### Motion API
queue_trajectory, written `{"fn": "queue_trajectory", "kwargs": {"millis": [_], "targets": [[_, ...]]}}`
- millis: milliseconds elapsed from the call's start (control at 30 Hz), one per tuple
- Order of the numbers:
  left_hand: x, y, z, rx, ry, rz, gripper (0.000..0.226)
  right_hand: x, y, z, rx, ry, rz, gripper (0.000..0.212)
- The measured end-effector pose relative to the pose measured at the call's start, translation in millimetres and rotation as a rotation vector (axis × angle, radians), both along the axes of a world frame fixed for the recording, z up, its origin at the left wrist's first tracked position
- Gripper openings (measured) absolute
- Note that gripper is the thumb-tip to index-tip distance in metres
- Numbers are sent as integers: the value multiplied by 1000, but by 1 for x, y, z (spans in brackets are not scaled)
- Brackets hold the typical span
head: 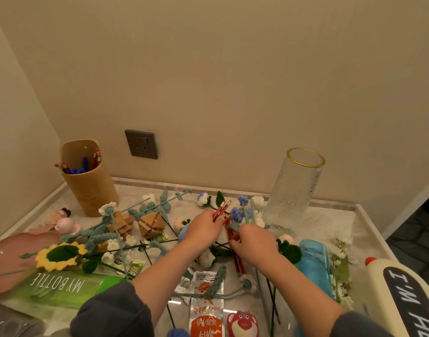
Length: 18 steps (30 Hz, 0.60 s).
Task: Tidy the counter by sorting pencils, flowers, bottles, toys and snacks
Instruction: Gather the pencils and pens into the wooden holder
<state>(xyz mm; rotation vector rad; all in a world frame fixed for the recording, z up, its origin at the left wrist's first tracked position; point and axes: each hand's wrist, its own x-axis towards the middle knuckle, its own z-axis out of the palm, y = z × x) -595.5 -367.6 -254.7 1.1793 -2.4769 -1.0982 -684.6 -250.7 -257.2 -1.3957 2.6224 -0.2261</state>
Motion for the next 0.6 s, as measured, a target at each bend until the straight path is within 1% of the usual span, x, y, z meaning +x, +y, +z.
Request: {"fn": "queue_trajectory", "kwargs": {"millis": [100,167,367,500,600], "targets": [[-5,-1,-5,-55,-92,-29,18,-3,-4,-8,41,-47,-51,33],[-8,-2,-6,-73,-156,-48,18,-7,-6,-12,50,-93,-89,31],[-15,3,-18,-156,-344,-85,25,-11,-13,-20,63,-181,-142,30],[-17,4,-24,-144,-400,-65,22,-17,-17,-21,87,-317,-163,30],[-16,1,-25,-123,-379,-79,21,-18,-20,-20,77,-442,-161,28]]}}
